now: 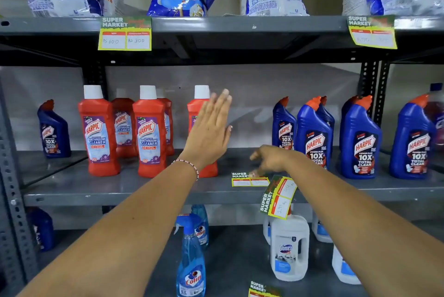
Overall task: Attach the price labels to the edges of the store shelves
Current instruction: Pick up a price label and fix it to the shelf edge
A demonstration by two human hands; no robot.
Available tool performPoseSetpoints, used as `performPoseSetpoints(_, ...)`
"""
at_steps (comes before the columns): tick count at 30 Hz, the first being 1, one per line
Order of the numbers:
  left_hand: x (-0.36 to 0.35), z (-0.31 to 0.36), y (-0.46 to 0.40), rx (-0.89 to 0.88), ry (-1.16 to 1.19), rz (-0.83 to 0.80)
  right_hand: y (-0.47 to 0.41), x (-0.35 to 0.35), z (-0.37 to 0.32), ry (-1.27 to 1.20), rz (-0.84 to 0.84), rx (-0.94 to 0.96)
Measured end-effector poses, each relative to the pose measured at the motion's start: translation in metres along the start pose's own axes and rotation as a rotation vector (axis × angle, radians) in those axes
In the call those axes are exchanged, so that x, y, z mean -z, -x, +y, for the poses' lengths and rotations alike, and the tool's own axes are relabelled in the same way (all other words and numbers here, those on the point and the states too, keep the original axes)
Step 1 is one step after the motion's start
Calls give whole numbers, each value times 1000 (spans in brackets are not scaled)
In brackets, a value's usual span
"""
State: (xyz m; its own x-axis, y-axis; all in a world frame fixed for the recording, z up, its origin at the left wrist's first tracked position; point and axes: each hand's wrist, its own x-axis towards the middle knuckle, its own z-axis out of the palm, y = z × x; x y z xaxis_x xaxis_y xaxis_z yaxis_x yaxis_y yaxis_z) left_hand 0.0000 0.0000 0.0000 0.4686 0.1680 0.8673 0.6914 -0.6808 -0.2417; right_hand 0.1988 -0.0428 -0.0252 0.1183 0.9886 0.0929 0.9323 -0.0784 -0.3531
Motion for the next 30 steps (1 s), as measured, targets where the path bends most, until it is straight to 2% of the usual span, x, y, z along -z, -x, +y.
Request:
performPoseSetpoints(2, -3, 8, 7, -71, 190, -146, 3, -5, -3, 83, -120, -24)
performPoseSetpoints(4, -24, 26, 21, 54, 355, -325, -7, -10, 9, 101, -227, -26)
performPoseSetpoints(8, -46, 28, 36, 415, 577, -479, -8, -11, 3, -1, -162, 20)
performPoseSetpoints(12, -60, 28, 42, 580, 646, -634, -9, -19, 7, -126, -69, 57)
performPoseSetpoints(14, -66, 26, 48, 634, 706, -598, -9, -25, 10, -146, -12, 71)
performPoseSetpoints(19, -59, 31, 56, 741, 829, -371, -1, -15, 8, -214, 90, 165)
performPoseSetpoints(24, -15, 19, 77, 868, 927, -79, 17, -7, -29, -363, 157, 289)
performPoseSetpoints(30, 53, -39, 160, 1015, 853, 72, 38, -93, -118, -597, 253, 458)
